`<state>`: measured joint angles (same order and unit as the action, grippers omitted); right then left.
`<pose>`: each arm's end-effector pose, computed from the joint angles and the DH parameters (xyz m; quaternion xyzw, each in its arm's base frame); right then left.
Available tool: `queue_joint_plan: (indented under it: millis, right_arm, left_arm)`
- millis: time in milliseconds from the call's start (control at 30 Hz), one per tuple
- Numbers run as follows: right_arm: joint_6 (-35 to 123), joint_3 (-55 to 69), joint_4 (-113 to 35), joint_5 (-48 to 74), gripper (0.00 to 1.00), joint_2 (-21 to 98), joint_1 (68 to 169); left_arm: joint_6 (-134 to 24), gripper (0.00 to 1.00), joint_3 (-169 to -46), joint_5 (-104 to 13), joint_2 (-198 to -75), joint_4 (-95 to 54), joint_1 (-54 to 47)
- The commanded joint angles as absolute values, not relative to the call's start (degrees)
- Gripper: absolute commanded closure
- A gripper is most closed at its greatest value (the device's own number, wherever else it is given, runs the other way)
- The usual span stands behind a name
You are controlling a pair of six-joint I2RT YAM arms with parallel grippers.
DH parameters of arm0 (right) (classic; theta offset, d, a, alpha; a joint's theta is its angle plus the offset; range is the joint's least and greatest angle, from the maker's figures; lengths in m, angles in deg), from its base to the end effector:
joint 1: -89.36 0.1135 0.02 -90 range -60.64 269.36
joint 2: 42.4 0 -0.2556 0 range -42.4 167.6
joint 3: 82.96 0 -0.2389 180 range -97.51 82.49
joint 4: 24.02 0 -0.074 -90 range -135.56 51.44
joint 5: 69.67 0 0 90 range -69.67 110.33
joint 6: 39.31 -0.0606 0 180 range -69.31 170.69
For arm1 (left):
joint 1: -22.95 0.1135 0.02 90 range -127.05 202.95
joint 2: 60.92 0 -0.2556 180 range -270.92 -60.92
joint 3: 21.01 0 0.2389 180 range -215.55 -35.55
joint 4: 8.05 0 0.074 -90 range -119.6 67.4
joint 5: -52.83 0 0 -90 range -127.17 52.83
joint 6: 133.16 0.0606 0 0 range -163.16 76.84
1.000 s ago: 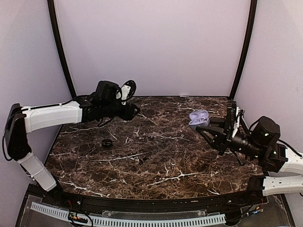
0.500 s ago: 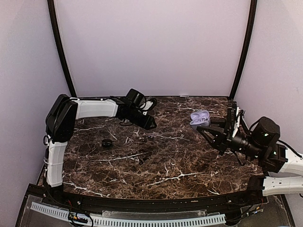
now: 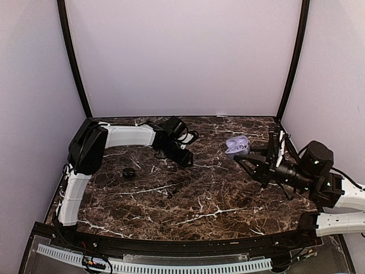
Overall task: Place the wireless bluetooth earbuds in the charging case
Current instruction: Adjust the left earbud at the center of the board.
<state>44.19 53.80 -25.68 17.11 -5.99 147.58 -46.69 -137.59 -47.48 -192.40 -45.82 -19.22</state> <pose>0.0948 0.1594 0.3057 -0.3127 0.5977 0.4110 0.6132 0.3642 -0.3445 0.1373 0.3393 0.8809 -0.2022 0.2607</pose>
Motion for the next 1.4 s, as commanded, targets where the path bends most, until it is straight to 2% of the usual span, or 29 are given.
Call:
queue_joint_plan:
  millis: [0, 167, 433, 600, 733, 833, 1100, 1367]
  right_arm:
    - [44.0, 53.0, -23.9, 16.2, 1.00, -6.0, 147.3]
    - [44.2, 52.8, -24.2, 16.3, 1.00, -6.2, 147.2]
    - [44.3, 52.4, -25.2, 16.1, 1.00, -6.5, 147.3]
    - [44.4, 52.5, -25.8, 16.2, 1.00, -7.0, 147.3]
    - [44.5, 52.5, -26.2, 16.4, 1.00, -7.3, 147.2]
    - [44.6, 52.7, -26.3, 16.5, 1.00, -7.4, 147.2]
    - [44.2, 53.1, -25.9, 16.4, 1.00, -7.9, 147.2]
    - [44.2, 53.3, -26.5, 16.6, 1.00, -8.6, 147.2]
  left_arm:
    - [-45.9, 0.41, -138.9, -41.0, -192.0, -54.7, -19.3]
    - [-46.0, 0.42, -133.4, -32.7, -189.3, -56.3, -19.1]
    - [-46.4, 0.40, -124.1, -26.1, -182.8, -55.4, -18.2]
    - [-48.0, 0.40, -117.1, -26.5, -177.8, -51.5, -14.7]
    - [-46.8, 0.48, -114.0, -31.8, -172.1, -46.1, -15.1]
    - [-43.8, 0.54, -112.0, -33.4, -167.3, -40.8, -19.3]
    - [-45.2, 0.65, -117.4, -41.2, -170.2, -39.2, -23.0]
    - [-49.0, 0.67, -121.3, -40.2, -176.3, -37.9, -23.2]
